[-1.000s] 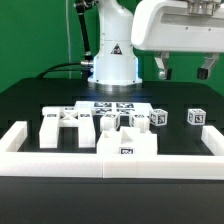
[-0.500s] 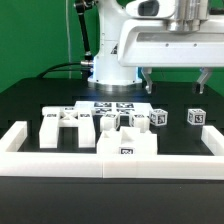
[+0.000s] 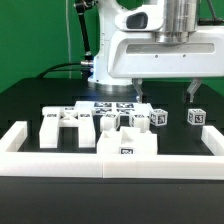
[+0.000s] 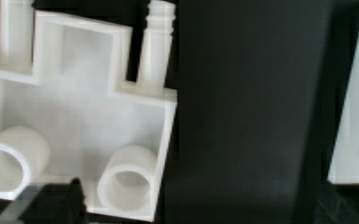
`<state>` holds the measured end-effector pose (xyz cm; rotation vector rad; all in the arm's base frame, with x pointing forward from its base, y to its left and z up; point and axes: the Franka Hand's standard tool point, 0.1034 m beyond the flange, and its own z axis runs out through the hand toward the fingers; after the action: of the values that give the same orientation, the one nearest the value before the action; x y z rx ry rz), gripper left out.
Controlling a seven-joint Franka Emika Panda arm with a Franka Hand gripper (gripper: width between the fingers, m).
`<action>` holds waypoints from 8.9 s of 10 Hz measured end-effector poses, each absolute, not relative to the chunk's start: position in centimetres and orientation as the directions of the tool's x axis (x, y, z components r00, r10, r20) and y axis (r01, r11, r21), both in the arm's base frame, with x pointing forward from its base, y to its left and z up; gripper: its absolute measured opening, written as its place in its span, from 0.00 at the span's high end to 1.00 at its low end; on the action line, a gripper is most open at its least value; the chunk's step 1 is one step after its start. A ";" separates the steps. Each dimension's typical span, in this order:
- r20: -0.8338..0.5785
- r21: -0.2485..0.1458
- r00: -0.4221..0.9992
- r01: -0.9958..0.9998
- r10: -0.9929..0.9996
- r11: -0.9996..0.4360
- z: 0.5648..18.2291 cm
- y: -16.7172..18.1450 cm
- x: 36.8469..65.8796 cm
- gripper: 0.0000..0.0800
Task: Assemble chair
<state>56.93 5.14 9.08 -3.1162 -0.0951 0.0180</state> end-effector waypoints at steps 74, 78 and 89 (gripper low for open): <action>-0.199 -0.048 0.971 0.126 0.133 -0.991 7.1 4.6 50.9 0.19; -0.404 -0.067 0.907 0.104 0.122 -0.992 6.4 2.8 50.2 0.19; -0.791 -0.055 0.608 0.043 0.070 -0.998 3.6 2.8 47.9 0.19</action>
Offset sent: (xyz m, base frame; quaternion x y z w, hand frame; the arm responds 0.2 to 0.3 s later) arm 0.0301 -0.0369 -0.0335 -0.0753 -0.0041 0.0083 0.9971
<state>47.87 2.77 3.57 -2.7894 -0.0978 1.3748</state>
